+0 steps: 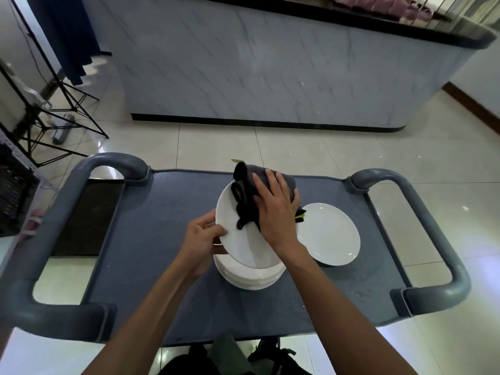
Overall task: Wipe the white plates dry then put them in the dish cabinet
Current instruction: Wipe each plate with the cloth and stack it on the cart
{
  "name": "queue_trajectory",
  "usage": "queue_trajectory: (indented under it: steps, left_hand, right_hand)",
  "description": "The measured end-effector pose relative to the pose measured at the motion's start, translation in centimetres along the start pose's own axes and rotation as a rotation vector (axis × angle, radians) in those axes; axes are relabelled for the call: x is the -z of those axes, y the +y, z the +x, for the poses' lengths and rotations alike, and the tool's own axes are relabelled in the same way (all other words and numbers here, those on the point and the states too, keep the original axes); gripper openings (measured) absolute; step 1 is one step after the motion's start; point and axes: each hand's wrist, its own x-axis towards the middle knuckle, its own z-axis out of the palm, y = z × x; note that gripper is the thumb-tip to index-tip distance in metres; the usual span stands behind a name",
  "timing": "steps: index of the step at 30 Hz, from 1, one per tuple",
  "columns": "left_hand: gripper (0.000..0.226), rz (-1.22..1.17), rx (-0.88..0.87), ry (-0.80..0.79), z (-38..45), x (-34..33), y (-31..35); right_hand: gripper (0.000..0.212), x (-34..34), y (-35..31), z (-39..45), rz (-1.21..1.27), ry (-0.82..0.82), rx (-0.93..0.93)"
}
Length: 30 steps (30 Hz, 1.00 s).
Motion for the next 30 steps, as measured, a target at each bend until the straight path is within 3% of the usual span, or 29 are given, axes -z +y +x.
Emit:
queue_trajectory:
  steps: [14,21,30]
  left_hand:
    - [0.05,-0.179,-0.043,0.184,0.3,0.1,0.6]
    - [0.044,-0.177,-0.096,0.166,0.4,0.1,1.1]
    - [0.043,-0.199,-0.086,0.199,0.2,-0.4,1.4]
  right_hand:
    - [0.048,0.2,1.3,-5.7,0.061,-0.039,0.011]
    - [0.047,-1.1,-1.5,-7.7,0.172,-0.046,0.058]
    - [0.048,-0.3,0.4,-7.1,0.103,0.022,0.097]
